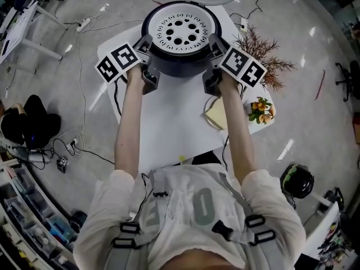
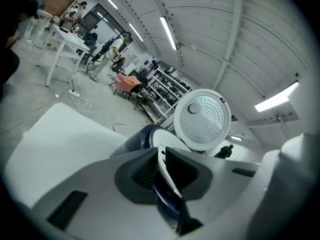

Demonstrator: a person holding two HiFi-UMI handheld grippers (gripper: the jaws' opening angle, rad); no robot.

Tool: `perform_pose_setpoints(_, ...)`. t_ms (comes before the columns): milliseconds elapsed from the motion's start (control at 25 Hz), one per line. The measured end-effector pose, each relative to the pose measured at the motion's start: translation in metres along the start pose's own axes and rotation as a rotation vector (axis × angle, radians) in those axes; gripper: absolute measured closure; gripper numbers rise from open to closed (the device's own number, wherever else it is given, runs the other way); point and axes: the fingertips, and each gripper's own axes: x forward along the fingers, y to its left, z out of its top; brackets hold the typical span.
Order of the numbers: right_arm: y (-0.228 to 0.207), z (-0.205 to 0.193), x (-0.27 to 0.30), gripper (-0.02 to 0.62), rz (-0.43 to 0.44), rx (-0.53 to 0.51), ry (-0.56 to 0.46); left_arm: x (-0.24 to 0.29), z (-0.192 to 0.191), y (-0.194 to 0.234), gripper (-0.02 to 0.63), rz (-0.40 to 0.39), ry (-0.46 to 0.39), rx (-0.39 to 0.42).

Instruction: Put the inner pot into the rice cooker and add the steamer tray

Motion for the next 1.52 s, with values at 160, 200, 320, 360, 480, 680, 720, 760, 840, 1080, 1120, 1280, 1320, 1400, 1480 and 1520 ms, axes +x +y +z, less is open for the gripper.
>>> perform_pose_setpoints(160,0.004,0.000,-0.001,0.502,0.011,-0.013,0.003,-0.001,0.001,0.000,0.563,0.009,-0.009,0.000)
perform_pose_setpoints(200,0.004,0.000,-0.001,0.502,0.012,-0.013,0.003,-0.001,0.001,0.000,0.560,0.009,-0.011,0.001)
perform_pose_setpoints(320,0.004,0.000,-0.002,0.502,0.018,-0.008,0.003,-0.002,0.001,0.000,0.543,0.013,-0.014,-0.003)
perform_pose_setpoints(360,0.003,-0.001,-0.003,0.501,0.018,-0.007,0.004,-0.002,0.001,0.000,0.536,0.015,-0.015,-0.004)
perform_pose_setpoints(480,-0.002,-0.002,-0.005,0.500,0.011,0.001,0.004,-0.004,-0.003,0.002,0.520,0.020,-0.019,-0.006)
perform_pose_setpoints(680,-0.002,-0.004,-0.009,0.500,0.015,0.009,0.002,-0.011,-0.004,0.005,0.505,0.031,-0.022,-0.013)
perform_pose_setpoints(720,-0.002,-0.004,-0.010,0.500,0.017,0.011,0.000,-0.012,-0.004,0.005,0.504,0.032,-0.024,-0.015)
perform_pose_setpoints(760,-0.001,-0.003,-0.011,0.500,0.019,0.011,-0.002,-0.013,-0.005,0.005,0.500,0.032,-0.027,-0.017)
perform_pose_setpoints(840,0.000,-0.002,-0.012,0.500,0.022,0.010,-0.007,-0.014,-0.005,0.006,0.494,0.037,-0.027,-0.020)
perform_pose_setpoints(1080,0.005,0.008,-0.015,0.499,0.025,-0.015,-0.022,-0.019,0.004,0.000,0.489,0.044,-0.051,-0.009)
perform_pose_setpoints(1120,0.008,0.013,-0.016,0.499,0.029,-0.032,-0.031,-0.021,0.010,-0.004,0.489,0.043,-0.066,0.008)
perform_pose_setpoints(1280,0.037,0.039,-0.023,0.489,0.047,-0.192,-0.092,-0.041,0.047,-0.040,0.489,0.041,-0.179,0.181)
perform_pose_setpoints(1320,0.048,0.045,-0.026,0.485,0.055,-0.252,-0.110,-0.050,0.057,-0.053,0.489,0.029,-0.221,0.239)
perform_pose_setpoints(1400,0.076,0.054,-0.033,0.480,0.085,-0.379,-0.146,-0.071,0.076,-0.083,0.489,-0.020,-0.314,0.349)
perform_pose_setpoints(1480,0.107,0.059,-0.043,0.479,0.122,-0.501,-0.184,-0.096,0.088,-0.107,0.489,-0.049,-0.394,0.462)
perform_pose_setpoints(1520,0.122,0.060,-0.049,0.480,0.137,-0.562,-0.205,-0.109,0.092,-0.115,0.489,-0.038,-0.426,0.526)
